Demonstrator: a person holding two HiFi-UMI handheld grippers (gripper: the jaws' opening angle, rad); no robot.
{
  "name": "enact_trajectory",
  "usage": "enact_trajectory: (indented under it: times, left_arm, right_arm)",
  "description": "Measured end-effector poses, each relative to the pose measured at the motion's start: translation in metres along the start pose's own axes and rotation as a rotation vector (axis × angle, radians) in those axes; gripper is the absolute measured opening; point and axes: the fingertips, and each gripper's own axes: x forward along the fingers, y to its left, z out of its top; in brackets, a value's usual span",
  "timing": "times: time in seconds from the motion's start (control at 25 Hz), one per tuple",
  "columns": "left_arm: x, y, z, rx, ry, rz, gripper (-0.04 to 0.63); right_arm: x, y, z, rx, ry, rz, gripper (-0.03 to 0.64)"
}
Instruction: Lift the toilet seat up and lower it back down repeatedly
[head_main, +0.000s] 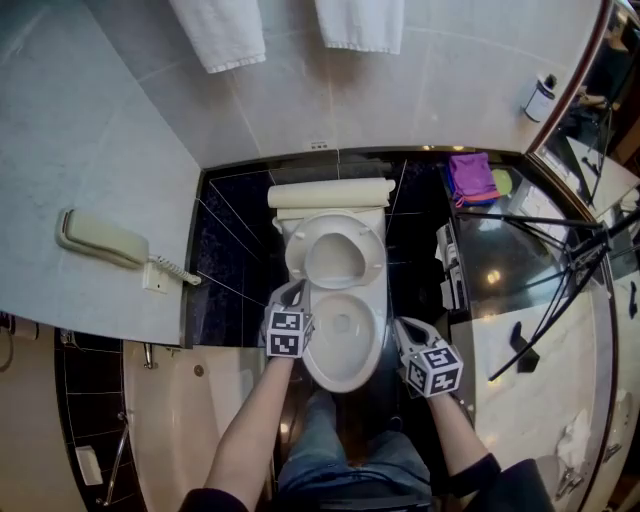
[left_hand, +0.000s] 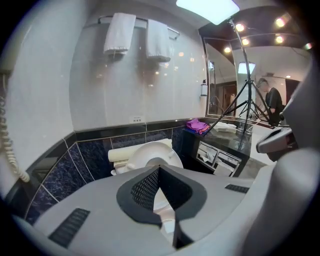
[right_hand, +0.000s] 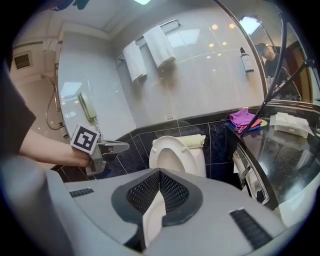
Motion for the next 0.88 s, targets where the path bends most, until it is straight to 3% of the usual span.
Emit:
enact_trajectory:
  times: [0.32,0.48,0.68,0.88]
  left_arm:
    - [-0.128,-0.038,0.007,-0.012,-0.078,0.054,-0.003]
    - [-0.182,-0.060,-0.006,-0.042,-0.092,0.063,-0.003]
    - [-0.234,-0.071,-0.024,-0.107,-0.111,0.094,-0.003]
    - [-0.265,-0.084,-0.039,-0.105,-0.115,0.104,-0.003]
  right_arm:
    - [-0.047,0.030,0.024,-0.138,-0.034,0.059,0.015]
    - [-0.079,0.030,0.019,-0.207,-0.030,0.040,0.016]
    - [-0.118,0.025,0.009,-0.212,-0.039,0.013,0.015]
    - [-0.156,0.012,-0.009,-0.174,-0.046,-0.026,0.016]
